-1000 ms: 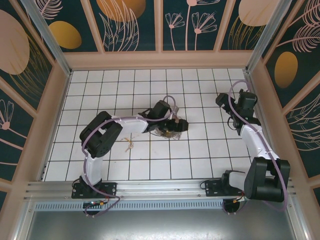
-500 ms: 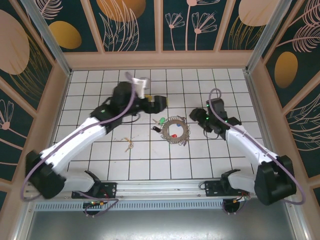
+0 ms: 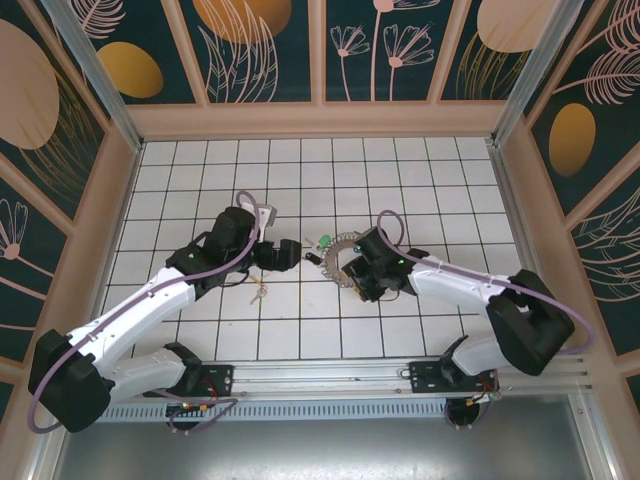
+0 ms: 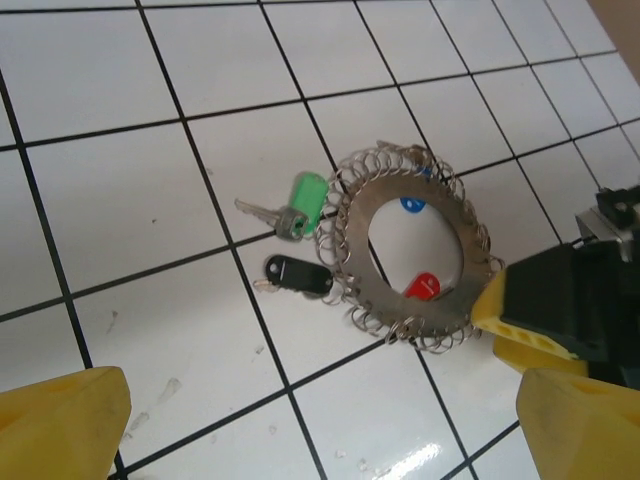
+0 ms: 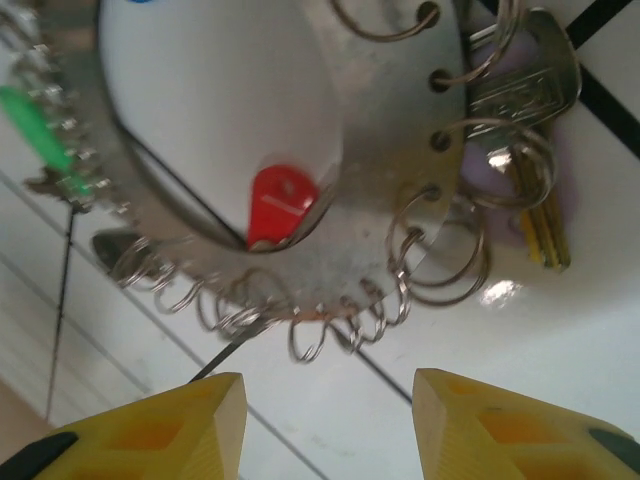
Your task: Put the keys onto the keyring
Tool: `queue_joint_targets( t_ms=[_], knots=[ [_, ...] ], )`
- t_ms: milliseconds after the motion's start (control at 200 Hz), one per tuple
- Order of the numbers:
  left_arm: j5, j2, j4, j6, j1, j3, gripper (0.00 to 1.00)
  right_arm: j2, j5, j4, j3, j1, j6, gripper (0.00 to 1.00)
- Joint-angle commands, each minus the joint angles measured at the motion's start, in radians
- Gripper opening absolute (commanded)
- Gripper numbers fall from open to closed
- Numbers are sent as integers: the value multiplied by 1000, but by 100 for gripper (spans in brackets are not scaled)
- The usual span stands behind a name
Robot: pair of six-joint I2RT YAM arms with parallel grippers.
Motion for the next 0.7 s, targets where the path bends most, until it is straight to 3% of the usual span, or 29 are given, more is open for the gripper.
queue_joint_targets(
  t_ms=[0,240,445,696],
  knots=[
    [40,-37,-33,30,2,-17,99,4,-2,-13,37,3,14,48],
    [80,-58,37,24,1,-75,99,39,-32,69,-6,14,121,46],
    [71,-37,45,28,2,-72,99,56,22,-23,9,39,179,46],
    [32,-89,123,62,2,-122,99,145,-4,-3,42,41,186,37]
  ],
)
